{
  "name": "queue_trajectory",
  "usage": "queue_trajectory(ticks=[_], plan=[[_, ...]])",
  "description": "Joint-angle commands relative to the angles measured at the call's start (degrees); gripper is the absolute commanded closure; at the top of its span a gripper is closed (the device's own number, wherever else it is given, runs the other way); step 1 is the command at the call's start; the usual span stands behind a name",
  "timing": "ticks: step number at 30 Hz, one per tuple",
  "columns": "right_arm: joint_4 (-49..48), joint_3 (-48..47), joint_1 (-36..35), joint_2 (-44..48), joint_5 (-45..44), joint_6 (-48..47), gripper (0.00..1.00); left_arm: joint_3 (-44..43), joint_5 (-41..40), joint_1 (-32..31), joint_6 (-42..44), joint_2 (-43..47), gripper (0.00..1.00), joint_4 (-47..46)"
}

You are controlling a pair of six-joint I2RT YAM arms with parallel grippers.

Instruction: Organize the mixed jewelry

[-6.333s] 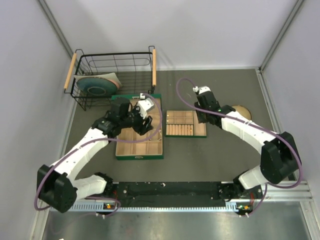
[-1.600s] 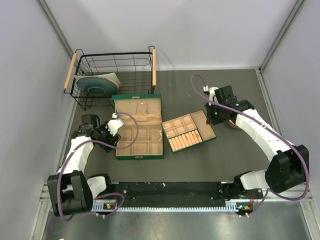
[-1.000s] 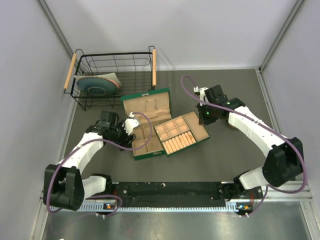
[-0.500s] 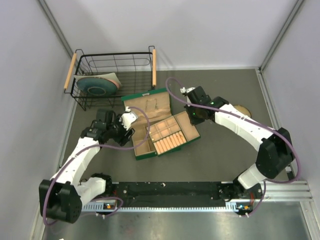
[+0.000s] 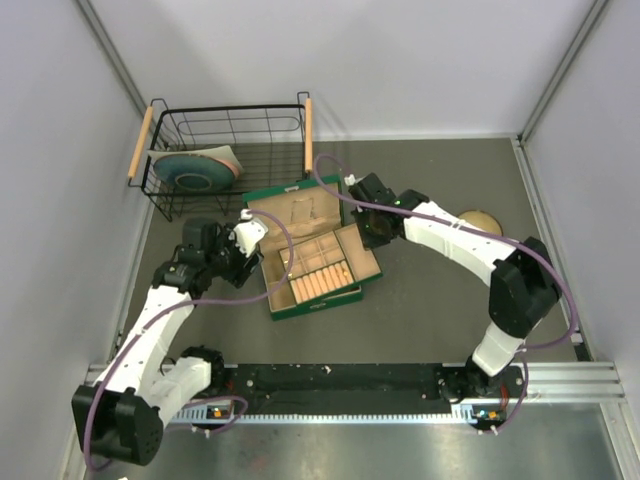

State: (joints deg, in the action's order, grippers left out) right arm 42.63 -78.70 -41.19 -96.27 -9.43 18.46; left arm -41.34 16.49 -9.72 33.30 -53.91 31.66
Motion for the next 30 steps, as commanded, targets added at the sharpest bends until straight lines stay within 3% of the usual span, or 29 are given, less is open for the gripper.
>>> queue_trajectory(ticks=[1,30], plan=[[-0.4,-4.4,-0.5,-0.5,1.5,4.0,1.0,-2.5,-1.5,0.4,-1.7,2.1,0.32,-0.9],[-0.5,-9.3,-4.9,-7.2,1.3,11.0,1.0,-1.6,-1.1,0.4,-2.5,1.8,0.32,-1.9]])
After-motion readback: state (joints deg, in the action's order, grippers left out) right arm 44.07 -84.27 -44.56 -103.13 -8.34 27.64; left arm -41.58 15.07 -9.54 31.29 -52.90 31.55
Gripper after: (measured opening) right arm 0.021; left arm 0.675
